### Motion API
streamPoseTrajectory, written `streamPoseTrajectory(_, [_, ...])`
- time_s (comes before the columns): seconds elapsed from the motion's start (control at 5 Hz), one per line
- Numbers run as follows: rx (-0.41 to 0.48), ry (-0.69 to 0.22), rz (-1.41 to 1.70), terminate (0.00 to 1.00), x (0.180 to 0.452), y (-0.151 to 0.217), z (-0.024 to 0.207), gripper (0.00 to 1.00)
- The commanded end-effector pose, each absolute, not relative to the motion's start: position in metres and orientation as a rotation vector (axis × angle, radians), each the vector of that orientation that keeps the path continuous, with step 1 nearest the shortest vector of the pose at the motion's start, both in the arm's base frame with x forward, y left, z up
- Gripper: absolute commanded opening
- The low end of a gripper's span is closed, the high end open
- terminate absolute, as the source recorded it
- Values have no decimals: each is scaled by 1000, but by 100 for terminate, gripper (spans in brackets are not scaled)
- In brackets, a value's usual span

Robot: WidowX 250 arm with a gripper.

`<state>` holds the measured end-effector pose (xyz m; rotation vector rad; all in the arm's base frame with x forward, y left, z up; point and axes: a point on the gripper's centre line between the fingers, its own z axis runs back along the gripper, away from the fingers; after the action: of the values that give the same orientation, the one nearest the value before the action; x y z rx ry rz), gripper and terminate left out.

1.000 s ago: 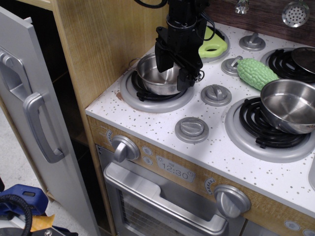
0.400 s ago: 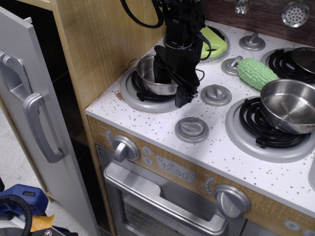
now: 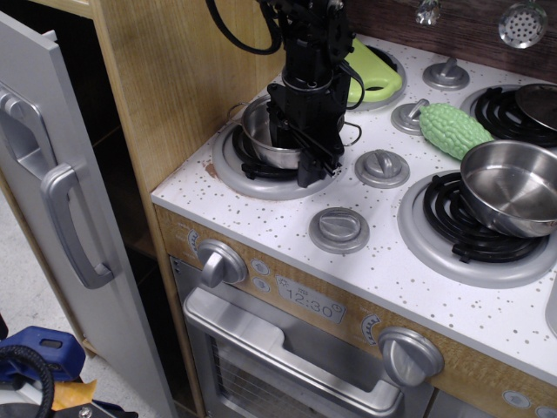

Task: Pick up pan from stove

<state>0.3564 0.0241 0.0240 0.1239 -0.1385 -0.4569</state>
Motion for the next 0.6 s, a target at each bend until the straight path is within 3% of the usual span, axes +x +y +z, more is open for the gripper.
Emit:
streamPoseTrajectory(0.0, [145,-182,-469,0,364,28,39,0])
streamPoseTrajectory(0.4, [191,-201,-516,0,367,28,61,0])
